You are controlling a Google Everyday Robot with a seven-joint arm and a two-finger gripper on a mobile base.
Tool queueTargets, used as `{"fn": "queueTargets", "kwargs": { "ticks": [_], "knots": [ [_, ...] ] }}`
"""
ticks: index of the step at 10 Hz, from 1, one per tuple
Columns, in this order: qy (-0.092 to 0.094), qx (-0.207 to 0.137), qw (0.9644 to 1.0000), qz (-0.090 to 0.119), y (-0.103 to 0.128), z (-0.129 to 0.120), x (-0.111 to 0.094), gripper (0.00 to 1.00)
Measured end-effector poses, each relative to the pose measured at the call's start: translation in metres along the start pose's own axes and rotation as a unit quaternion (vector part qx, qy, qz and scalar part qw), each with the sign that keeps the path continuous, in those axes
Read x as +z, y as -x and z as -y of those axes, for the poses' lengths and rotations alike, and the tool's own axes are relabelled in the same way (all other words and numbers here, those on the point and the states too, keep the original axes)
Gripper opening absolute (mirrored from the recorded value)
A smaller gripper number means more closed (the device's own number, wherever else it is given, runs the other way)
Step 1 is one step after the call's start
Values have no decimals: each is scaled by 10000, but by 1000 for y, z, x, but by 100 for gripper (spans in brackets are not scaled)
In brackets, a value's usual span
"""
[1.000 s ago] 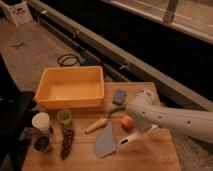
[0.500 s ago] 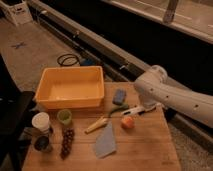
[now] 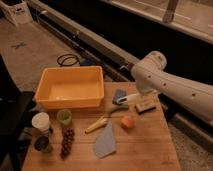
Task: Wipe tray with brush
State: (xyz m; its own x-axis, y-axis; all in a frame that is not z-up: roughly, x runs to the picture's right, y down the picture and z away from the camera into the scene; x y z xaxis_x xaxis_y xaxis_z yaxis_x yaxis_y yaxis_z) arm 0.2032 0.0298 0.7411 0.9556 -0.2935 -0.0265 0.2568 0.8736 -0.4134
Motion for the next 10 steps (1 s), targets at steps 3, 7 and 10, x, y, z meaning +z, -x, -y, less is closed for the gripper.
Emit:
{"fn": "queueTargets", "kwargs": {
  "ticks": [3,7,10],
  "knots": [
    [-1,-5,10000,-4,-1,-1,0,0],
    [-412,-149,9987,255,17,34,-12,0],
    [-943,-412,9923,683,72,81,-45,0]
  ]
}}
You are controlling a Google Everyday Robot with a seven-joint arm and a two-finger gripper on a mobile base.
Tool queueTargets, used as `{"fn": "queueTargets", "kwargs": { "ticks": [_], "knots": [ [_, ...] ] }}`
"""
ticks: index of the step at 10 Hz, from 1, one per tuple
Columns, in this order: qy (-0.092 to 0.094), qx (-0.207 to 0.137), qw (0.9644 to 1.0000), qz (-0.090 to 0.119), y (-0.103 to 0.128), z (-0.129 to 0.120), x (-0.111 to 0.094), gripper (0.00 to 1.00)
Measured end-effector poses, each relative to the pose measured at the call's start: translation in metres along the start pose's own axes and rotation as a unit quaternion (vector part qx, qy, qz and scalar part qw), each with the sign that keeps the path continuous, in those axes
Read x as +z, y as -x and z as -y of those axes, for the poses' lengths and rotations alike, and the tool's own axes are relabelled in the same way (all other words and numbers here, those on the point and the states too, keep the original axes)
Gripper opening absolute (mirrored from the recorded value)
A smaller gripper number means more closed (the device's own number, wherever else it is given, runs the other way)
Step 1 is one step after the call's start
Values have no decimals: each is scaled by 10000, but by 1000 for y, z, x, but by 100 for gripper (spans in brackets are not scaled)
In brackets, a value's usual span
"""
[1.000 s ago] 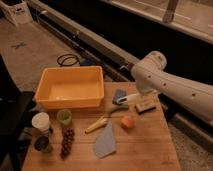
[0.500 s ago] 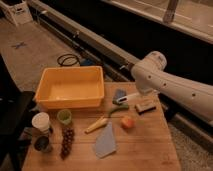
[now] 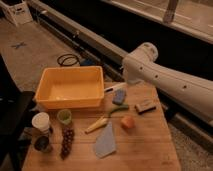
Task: Wipe tray with brush
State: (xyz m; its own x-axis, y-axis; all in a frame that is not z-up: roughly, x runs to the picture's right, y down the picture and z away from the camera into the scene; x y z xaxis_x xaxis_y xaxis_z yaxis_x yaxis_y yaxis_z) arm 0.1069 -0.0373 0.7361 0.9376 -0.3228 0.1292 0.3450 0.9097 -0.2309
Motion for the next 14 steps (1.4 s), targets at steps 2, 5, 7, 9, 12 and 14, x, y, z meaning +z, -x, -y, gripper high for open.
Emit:
{"fn": "queueTargets", "kwargs": {
  "ticks": [2,5,7,9,12,14],
  "knots": [
    [-442,-226,9982,339,42,40,-22,0],
    [-988,-623,9877,1038,110,91,-59,0],
    [-1150,-803,9818,1277,139,105,-70,0],
    [-1144,-787,9823,1254,135,104,-70,0],
    [-1136,-790,9828,1223,133,104,-69,0],
    [-1000,-829,9841,1209,139,108,-55,0]
  ]
}}
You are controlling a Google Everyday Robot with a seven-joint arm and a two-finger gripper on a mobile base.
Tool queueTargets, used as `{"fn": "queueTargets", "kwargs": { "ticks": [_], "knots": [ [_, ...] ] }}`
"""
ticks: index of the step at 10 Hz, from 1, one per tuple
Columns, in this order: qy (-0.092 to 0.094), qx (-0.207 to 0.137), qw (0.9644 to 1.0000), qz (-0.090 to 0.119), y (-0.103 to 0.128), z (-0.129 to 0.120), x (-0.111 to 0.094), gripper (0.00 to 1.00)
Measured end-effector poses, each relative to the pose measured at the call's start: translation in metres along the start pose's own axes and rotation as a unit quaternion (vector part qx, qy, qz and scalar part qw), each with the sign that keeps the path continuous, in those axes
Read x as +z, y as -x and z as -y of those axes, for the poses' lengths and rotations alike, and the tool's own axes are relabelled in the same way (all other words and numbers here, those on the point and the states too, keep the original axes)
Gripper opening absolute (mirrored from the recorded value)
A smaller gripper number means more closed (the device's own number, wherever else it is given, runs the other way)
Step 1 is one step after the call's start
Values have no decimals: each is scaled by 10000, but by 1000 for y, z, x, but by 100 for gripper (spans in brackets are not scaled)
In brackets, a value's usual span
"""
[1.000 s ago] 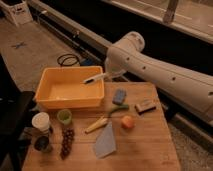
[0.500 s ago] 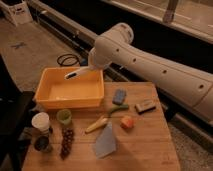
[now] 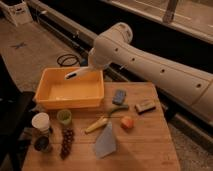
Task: Wipe tray with brush
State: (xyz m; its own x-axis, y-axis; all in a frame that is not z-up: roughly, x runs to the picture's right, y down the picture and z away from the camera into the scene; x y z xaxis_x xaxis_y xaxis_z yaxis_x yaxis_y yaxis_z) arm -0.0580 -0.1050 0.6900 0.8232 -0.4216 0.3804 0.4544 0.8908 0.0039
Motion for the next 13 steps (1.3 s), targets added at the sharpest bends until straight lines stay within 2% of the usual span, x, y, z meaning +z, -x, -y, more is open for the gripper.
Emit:
{"fn": "queueTargets", "kwargs": {
  "ticks": [3,5,6,8,11,13],
  "knots": [
    [262,-222,9993,157,25,6,48,0],
    [445,-393,9972,453,54,10,92,0],
    [527,-457,9960,567,65,11,108,0],
    [752,-572,9917,867,82,13,153,0],
    [1026,-717,9856,1136,106,27,206,0],
    [1113,-656,9844,1197,107,28,227,0]
  ]
}}
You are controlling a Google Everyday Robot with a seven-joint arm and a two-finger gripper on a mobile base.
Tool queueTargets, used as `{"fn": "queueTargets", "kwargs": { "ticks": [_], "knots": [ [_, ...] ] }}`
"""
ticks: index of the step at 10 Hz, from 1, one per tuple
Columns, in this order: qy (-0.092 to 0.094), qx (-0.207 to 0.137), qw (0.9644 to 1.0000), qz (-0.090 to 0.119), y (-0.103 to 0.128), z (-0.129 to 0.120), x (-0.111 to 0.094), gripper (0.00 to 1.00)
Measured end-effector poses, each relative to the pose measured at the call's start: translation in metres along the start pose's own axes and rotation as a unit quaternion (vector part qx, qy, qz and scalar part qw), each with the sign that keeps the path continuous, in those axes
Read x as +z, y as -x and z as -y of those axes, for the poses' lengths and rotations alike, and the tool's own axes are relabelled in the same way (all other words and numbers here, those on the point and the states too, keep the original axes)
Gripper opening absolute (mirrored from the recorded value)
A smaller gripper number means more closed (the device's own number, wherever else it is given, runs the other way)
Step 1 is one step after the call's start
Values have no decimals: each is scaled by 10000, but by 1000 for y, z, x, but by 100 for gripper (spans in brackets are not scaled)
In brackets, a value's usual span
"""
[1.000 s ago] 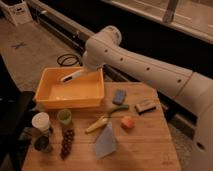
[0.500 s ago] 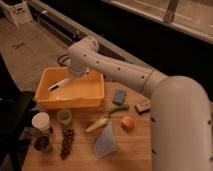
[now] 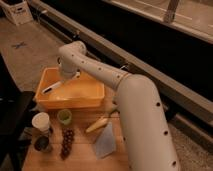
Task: Wipe tray with brush
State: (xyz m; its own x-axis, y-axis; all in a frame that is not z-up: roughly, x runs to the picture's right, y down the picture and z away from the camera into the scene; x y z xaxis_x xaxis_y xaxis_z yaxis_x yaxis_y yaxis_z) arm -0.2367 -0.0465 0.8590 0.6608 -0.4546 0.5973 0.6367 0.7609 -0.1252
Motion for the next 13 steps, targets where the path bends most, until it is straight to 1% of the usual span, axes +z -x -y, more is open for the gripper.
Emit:
{"fn": "queueTargets", "kwargs": {
  "ticks": [3,5,6,7,8,9,11,12,13],
  "knots": [
    [11,2,10000,13,1,1,2,0],
    [17,23,10000,-29,0,0,2,0],
    [-69,117,9999,-51,2,-2,6,0],
    [-213,229,9995,-81,-3,-6,12,0],
    [-307,352,9989,-24,-1,-10,24,0],
    [-345,413,9986,-4,0,-12,30,0],
    [-347,597,9976,-16,-1,-19,43,0],
    [-318,675,9972,-69,-5,-22,47,0],
    [-233,792,9964,-183,-10,-27,55,0]
  ]
}}
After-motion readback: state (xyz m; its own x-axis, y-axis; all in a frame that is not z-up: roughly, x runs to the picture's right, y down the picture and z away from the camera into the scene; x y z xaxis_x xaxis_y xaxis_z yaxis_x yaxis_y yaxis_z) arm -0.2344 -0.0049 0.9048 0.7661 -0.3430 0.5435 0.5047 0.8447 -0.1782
